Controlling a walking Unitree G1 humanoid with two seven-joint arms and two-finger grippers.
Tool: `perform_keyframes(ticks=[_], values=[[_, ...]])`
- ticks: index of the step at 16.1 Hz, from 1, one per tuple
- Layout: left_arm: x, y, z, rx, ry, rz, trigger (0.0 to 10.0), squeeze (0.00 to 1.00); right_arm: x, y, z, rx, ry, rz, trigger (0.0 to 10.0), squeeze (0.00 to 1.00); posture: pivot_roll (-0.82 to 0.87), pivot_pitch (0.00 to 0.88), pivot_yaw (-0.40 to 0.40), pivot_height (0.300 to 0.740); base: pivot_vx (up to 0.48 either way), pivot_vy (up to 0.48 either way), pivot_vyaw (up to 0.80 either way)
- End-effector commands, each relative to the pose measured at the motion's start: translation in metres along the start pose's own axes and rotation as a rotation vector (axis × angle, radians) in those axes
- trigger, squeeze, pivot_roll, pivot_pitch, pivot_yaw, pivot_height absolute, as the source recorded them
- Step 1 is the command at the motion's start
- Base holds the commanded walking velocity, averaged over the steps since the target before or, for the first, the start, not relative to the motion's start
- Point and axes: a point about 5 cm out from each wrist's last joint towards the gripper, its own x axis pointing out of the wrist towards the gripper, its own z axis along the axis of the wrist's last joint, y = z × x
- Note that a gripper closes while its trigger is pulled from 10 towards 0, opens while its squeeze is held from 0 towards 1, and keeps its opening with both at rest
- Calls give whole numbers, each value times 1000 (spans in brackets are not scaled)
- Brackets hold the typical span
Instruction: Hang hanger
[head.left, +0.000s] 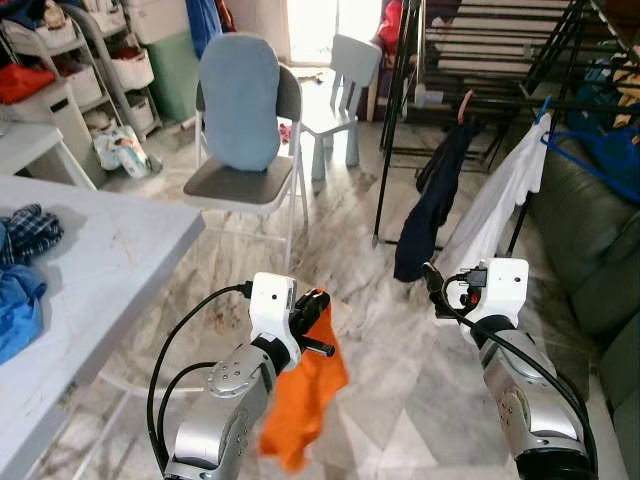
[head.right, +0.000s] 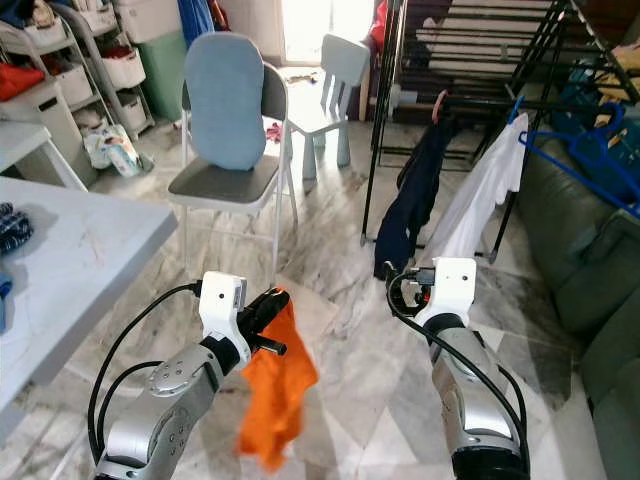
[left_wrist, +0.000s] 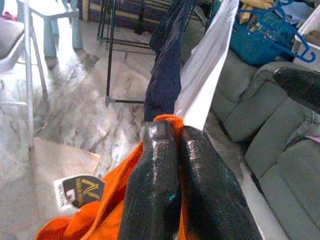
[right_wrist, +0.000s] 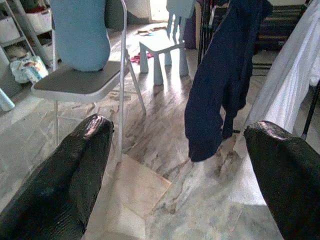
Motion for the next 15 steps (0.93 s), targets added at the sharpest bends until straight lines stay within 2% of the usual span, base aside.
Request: perform_keyframes(ticks=[1,15], values=[[0,-3,4,9,-12,-20,10000,0,1,0,0,-5,2,-5,10000,0,-129,0,14,740,-240,0,0],[1,-3,4,21,-4,-32,10000,0,4,0,2,0,2,-7,10000,0,-128,0,13,740,-255,0,0]])
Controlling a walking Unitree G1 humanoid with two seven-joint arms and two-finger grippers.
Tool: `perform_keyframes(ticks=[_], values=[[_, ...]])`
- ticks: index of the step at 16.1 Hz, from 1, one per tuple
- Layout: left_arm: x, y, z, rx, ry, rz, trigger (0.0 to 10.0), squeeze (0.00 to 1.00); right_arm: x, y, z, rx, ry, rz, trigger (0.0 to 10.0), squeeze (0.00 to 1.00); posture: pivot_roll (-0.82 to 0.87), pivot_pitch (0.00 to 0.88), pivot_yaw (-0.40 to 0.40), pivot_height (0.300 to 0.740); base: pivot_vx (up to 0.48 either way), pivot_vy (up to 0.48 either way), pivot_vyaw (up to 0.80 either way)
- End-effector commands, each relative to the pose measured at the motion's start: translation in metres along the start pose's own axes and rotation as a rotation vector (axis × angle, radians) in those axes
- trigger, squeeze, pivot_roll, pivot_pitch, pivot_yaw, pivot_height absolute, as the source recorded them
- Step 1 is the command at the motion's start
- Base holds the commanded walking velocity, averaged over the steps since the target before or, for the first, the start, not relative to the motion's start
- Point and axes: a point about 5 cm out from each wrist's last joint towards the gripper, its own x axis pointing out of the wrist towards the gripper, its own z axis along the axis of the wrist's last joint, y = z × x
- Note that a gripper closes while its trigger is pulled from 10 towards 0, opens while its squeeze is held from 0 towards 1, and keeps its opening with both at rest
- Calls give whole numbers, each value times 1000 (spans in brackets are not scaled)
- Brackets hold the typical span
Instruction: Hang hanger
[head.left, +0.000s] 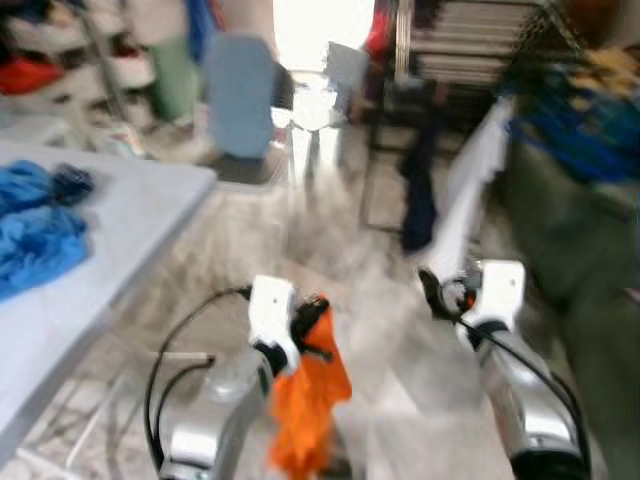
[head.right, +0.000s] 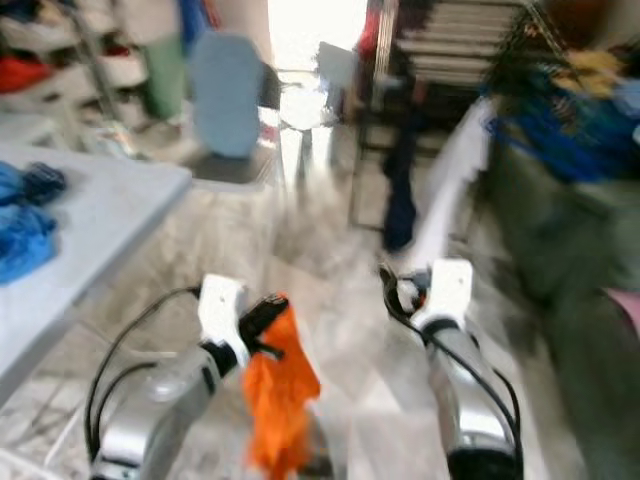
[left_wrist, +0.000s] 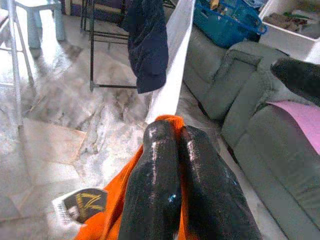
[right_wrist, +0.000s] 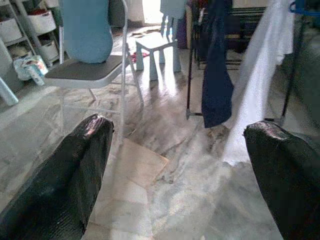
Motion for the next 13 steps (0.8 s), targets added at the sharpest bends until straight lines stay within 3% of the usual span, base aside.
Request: perform_keyframes(ticks=[1,4,9,13], values=[[1,-4,7,2,-41,-25,10000,0,2,-2,3,-11,-2,-8,10000,0,-128,0,12,740,0,0,0],[2,-5,11,2,-63,-50,10000,0,3,-2,3,-9,1,-8,10000,0,-128,0,12,740,0,0,0],[2,1,14,8,-79,-37,10000,0,1,-1,-1,-2,10,-10,10000,0,-134,0,15,740,0,0,-738],[2,6,14,-3,-87,-18,10000,0,1,-1,-1,0,9,-14,10000,0,-136,0,18,740,0,0,-391]])
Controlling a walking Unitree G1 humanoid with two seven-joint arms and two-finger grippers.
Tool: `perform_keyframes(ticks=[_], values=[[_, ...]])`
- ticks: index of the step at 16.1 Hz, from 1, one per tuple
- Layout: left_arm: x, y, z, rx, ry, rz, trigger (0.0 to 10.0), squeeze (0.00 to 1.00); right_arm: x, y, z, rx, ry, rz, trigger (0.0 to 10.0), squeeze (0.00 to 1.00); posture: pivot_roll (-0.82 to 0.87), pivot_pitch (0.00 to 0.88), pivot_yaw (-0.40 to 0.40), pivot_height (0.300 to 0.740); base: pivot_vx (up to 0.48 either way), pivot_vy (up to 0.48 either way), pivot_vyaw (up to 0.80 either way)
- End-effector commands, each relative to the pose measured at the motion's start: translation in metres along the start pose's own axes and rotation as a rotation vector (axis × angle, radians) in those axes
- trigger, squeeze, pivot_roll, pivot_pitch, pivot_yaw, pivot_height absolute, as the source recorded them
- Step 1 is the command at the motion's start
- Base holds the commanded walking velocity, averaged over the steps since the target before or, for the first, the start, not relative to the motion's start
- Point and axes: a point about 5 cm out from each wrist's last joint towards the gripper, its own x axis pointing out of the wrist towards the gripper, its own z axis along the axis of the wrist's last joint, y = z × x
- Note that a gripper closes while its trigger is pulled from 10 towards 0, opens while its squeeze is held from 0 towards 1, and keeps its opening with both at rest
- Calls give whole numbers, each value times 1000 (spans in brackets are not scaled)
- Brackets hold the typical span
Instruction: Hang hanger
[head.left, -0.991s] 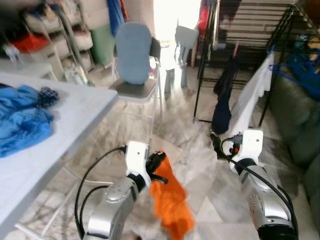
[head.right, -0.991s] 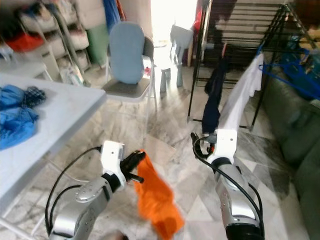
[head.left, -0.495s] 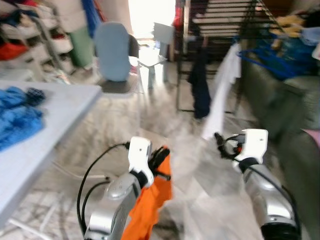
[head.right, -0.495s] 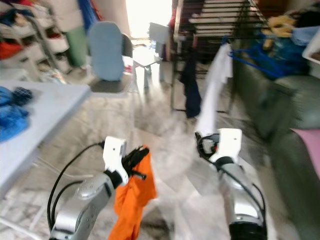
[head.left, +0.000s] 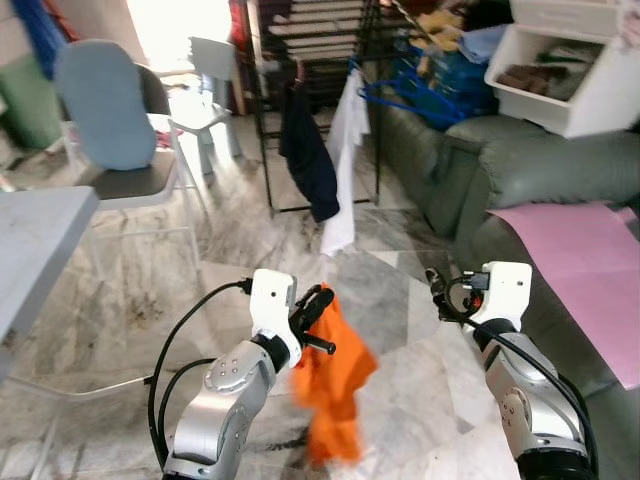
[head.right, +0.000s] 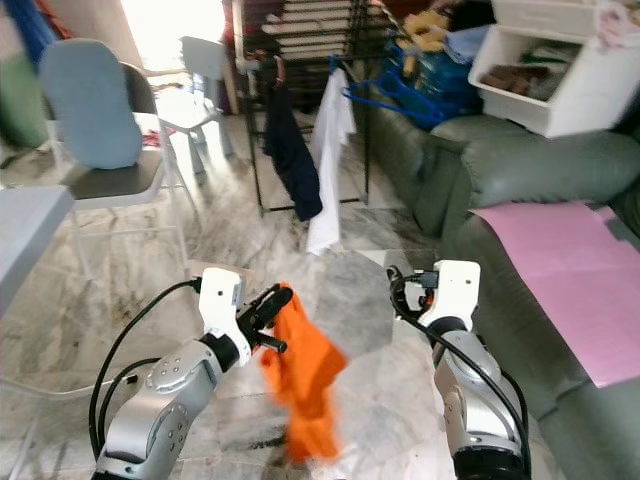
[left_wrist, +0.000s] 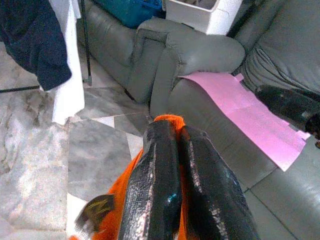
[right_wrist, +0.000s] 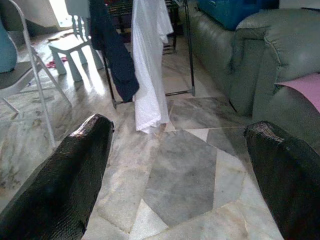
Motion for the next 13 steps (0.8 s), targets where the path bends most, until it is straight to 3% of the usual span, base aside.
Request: perform_keyframes(ticks=[1,8,13], values=[[-1,7,7,10,-38,20,10000,0,3,4,4,-5,-11,8,10000,0,-136,0,18,740,0,0,0],[-1,8,7,9,-48,18,10000,0,2,4,3,-5,-6,9,10000,0,-137,0,17,740,0,0,0],[-1,7,6,9,-42,12,10000,0,2,5,2,-5,-3,9,10000,0,-136,0,16,740,264,0,-486]])
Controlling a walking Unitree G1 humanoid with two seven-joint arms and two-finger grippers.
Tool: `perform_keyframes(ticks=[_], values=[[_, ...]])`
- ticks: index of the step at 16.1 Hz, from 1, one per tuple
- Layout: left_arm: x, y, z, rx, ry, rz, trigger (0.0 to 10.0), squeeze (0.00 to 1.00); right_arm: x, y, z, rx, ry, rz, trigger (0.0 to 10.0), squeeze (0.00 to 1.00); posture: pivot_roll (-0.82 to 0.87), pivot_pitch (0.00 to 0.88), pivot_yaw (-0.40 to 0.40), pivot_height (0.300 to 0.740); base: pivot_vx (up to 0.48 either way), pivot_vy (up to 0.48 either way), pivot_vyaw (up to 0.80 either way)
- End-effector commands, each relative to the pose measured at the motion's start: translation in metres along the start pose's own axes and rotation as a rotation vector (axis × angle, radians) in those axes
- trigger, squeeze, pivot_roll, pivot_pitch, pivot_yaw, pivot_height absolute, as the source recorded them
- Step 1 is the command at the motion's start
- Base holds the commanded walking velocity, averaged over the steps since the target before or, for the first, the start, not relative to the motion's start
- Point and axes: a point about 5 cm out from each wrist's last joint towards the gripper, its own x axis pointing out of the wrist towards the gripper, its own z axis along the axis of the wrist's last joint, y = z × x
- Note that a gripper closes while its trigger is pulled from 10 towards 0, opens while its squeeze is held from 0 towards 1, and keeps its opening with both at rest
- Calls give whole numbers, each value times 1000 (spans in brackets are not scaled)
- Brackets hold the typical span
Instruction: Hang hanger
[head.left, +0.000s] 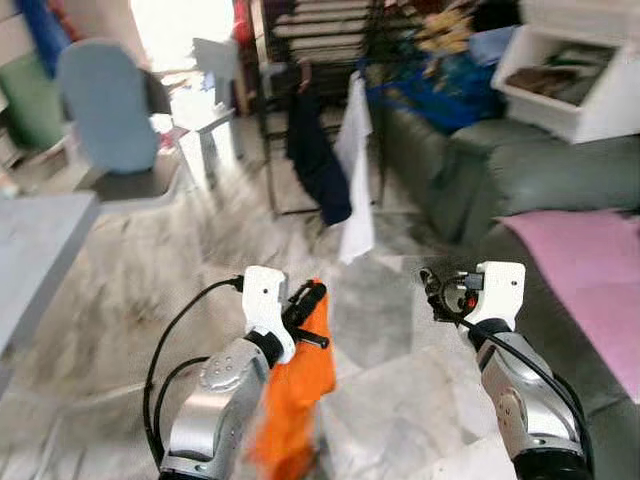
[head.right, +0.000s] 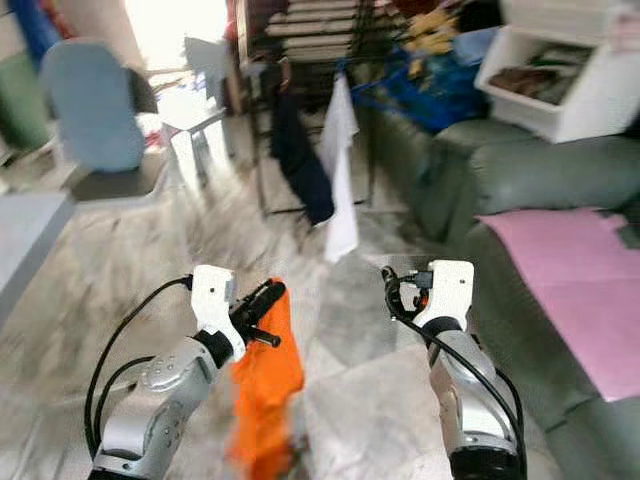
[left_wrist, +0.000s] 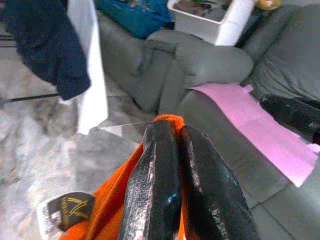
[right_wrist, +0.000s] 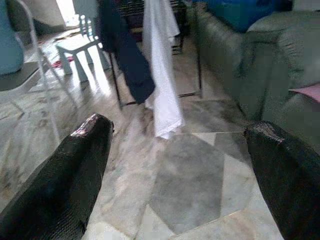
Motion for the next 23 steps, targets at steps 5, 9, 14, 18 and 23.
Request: perform_keyframes(ticks=[5,9,14,18,23], values=[[0,0,3,6,-15,-8,10000,0,1,1,2,-8,-2,-4,10000,0,-137,0,12,740,290,0,-83],[0,-1,2,7,-15,-15,10000,0,2,1,3,-9,-2,-2,10000,0,-138,0,12,740,323,0,0],[0,-1,0,8,-10,-17,10000,0,2,1,3,-10,-1,-2,10000,0,-138,0,11,740,370,0,0],[-3,8,2,50,-23,46,10000,0,3,3,2,-12,3,5,10000,0,-129,0,10,740,273,0,0],[-17,44,12,200,-58,277,10000,0,3,9,-3,-19,26,44,10000,0,-107,0,3,740,0,0,0]])
